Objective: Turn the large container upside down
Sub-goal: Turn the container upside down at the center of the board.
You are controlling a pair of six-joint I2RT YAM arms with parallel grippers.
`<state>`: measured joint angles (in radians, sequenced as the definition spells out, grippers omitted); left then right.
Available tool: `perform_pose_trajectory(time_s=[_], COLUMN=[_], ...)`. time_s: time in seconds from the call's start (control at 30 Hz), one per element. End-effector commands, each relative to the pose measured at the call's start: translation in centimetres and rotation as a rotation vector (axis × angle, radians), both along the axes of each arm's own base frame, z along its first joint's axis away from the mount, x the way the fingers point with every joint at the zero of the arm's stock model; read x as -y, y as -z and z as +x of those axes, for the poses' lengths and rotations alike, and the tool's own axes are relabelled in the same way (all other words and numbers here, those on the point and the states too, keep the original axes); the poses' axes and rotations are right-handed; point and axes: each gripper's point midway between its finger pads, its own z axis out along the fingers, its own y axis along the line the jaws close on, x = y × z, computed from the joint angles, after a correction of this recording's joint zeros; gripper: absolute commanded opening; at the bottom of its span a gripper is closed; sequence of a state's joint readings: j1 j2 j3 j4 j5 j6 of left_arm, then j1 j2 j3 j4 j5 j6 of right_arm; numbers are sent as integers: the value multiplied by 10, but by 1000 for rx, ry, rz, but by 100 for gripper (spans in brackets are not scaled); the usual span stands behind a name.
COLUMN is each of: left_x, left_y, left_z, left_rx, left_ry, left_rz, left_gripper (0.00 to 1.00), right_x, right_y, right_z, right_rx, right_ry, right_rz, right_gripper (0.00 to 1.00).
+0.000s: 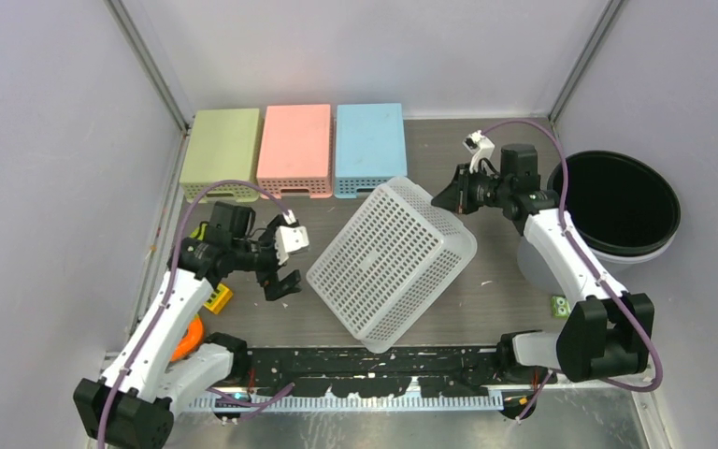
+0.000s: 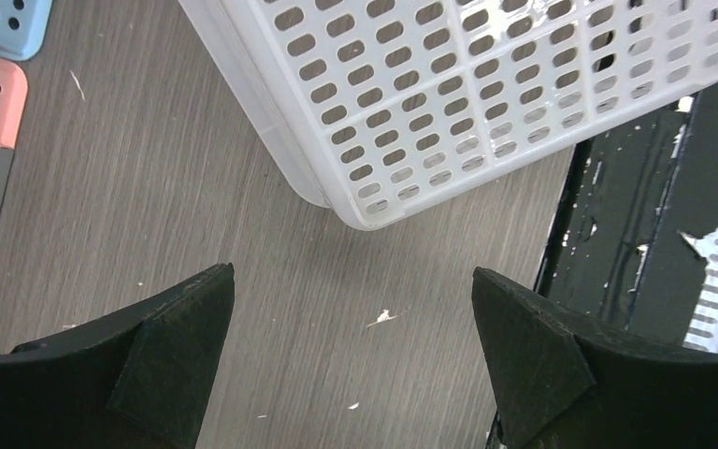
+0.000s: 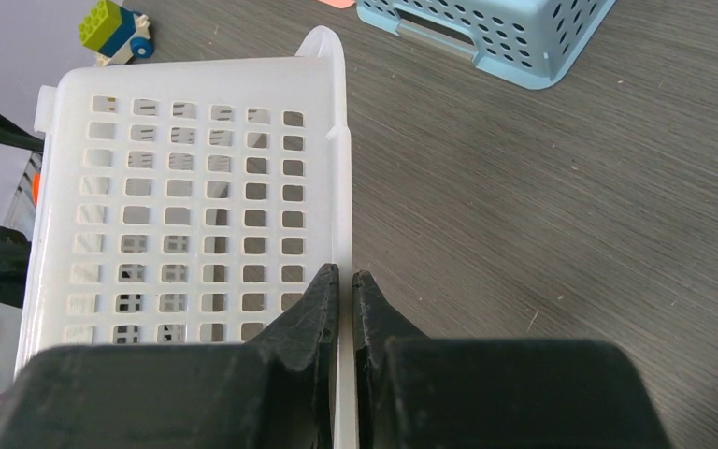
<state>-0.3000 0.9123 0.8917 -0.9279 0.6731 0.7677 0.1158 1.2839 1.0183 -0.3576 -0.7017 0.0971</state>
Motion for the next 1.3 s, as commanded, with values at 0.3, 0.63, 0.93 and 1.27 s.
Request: perform_pose_trajectory(time_s=[0.3, 0.63, 0.93, 1.27], left_x=[17, 27, 34, 47], left_y=[32, 60, 55, 60], left_z=[30, 48, 61, 55], left_rx=[107, 196, 219, 176], left_ry=[6, 12, -45, -9], left_rz=[41, 165, 123, 111], left_gripper=[100, 100, 100, 100], right_x=[0, 0, -4, -30], right_y=[4, 14, 33, 59], right_z=[17, 18, 12, -10], right_rx=[49, 24, 7, -18], right_ry=[16, 13, -32, -173], right_rz=[7, 5, -10, -42], right_gripper=[1, 1, 2, 12])
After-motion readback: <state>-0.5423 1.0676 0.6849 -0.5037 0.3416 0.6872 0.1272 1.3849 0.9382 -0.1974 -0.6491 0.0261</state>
